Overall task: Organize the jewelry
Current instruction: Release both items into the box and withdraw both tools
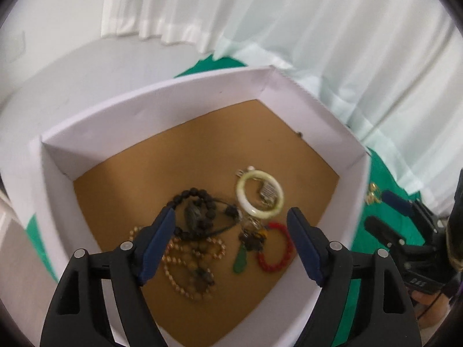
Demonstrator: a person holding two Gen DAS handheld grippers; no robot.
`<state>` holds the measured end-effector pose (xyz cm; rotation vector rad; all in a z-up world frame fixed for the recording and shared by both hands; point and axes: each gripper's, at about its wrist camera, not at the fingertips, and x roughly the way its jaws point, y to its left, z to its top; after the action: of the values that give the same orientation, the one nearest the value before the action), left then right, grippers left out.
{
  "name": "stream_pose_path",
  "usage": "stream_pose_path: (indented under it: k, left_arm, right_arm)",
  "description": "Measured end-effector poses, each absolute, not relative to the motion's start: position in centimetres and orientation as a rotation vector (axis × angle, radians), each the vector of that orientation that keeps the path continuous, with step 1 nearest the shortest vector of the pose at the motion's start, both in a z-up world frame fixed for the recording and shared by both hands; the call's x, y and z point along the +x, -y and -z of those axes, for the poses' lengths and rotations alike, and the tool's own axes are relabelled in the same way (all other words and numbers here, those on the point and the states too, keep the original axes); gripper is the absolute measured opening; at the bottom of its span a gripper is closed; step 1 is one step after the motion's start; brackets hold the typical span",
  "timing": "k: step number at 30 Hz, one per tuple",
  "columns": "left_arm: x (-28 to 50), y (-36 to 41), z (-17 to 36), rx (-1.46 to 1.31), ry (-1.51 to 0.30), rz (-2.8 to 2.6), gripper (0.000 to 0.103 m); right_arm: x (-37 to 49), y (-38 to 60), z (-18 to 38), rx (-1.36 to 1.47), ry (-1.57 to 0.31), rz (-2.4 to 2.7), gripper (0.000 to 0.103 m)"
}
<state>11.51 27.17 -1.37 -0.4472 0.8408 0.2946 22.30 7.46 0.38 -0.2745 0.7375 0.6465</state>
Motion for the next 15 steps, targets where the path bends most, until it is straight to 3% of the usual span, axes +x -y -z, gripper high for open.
stream_pose_path:
  k: [9, 15]
  left_arm:
    - [8.7, -14.4, -0.6, -0.282, -0.773, -0.083, 0.091]
    - [10.2, -6.3, 2.5, -0.191, -0.857, 0.066, 0.094]
  right_arm:
    - [13.9, 9.2, 7.2, -0.172, -0.824, -0.280, 0.080]
    - [9.2, 18.3, 9.9, -0.032, -0.873, -0.050, 0.080]
